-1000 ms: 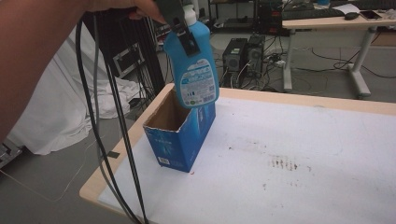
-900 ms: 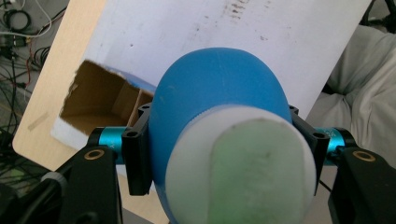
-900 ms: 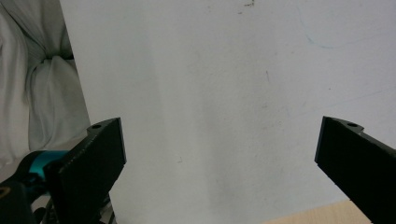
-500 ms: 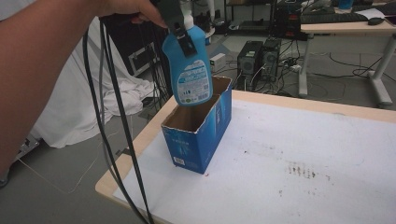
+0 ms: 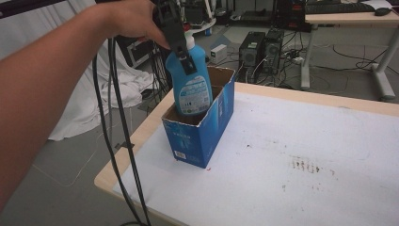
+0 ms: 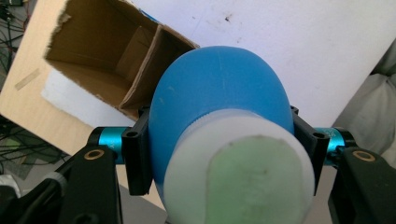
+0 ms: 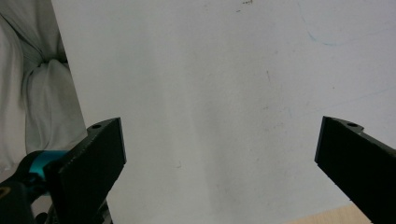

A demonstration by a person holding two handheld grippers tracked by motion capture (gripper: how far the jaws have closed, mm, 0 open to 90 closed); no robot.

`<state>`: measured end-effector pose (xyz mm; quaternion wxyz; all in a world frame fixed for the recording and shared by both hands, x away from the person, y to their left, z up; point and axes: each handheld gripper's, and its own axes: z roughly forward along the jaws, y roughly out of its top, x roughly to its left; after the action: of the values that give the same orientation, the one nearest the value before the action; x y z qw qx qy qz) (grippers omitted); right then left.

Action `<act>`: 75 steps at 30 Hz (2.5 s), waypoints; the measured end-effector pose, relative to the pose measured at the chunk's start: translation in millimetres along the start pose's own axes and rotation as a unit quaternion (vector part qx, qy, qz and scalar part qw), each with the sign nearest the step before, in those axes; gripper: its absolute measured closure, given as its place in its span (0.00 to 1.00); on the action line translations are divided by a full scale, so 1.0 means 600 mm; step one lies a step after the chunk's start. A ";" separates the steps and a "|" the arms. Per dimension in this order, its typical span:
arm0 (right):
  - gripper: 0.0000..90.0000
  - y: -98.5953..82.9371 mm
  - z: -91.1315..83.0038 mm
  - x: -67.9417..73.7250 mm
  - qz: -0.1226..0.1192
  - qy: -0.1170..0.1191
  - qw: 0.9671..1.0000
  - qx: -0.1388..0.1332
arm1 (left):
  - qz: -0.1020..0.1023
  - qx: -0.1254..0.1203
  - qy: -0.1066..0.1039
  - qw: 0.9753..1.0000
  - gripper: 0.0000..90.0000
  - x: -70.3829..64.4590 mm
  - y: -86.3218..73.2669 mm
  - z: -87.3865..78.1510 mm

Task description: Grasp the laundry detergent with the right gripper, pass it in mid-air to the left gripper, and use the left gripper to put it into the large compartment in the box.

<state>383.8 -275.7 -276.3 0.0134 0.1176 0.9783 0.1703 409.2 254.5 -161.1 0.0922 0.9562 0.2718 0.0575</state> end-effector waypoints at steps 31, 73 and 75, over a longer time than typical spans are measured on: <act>0.01 -0.006 0.022 -0.008 0.010 0.009 1.000 -0.005 | 0.027 0.050 -0.013 0.998 0.42 0.009 -0.025 0.190; 0.01 -0.009 0.025 0.003 0.013 0.013 1.000 -0.008 | -0.017 -0.010 0.003 1.000 0.28 0.017 -0.016 0.132; 0.01 -0.009 0.024 0.003 0.012 0.012 1.000 -0.009 | -0.017 -0.014 0.004 1.000 0.28 0.016 -0.016 0.122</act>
<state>381.7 -275.6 -291.4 0.0003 0.1272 0.9752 0.1810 423.9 257.1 -234.0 0.1056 0.9498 0.2875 0.0637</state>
